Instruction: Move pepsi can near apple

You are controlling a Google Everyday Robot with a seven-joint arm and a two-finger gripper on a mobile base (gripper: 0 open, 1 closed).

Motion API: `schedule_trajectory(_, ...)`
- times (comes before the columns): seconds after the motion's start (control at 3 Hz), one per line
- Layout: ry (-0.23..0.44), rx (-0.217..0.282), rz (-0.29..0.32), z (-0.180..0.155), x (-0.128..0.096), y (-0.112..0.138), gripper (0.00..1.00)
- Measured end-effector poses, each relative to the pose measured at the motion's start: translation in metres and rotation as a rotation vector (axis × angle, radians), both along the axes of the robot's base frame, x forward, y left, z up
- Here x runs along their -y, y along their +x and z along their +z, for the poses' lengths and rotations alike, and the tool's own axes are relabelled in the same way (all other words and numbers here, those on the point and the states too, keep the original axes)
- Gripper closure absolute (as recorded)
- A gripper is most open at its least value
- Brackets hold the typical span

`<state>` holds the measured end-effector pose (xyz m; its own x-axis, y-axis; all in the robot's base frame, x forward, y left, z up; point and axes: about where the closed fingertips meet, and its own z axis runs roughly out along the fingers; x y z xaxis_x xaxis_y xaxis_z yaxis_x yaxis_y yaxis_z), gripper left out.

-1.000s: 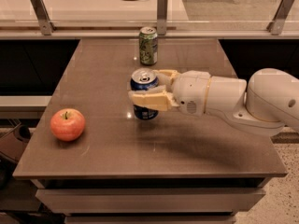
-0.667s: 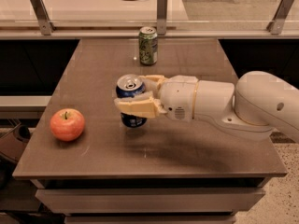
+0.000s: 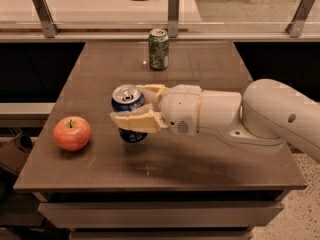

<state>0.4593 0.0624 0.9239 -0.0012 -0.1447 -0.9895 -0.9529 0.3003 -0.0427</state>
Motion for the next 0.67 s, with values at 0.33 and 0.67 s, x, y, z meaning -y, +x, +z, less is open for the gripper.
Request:
schedule_trajectory(0.33,-0.052,-0.009,0.002,-0.006,-0.009,0.002,1.0)
schedule_trajectory(0.67,-0.075,-0.02,0.024,-0.014,-0.022,0.003,1.0)
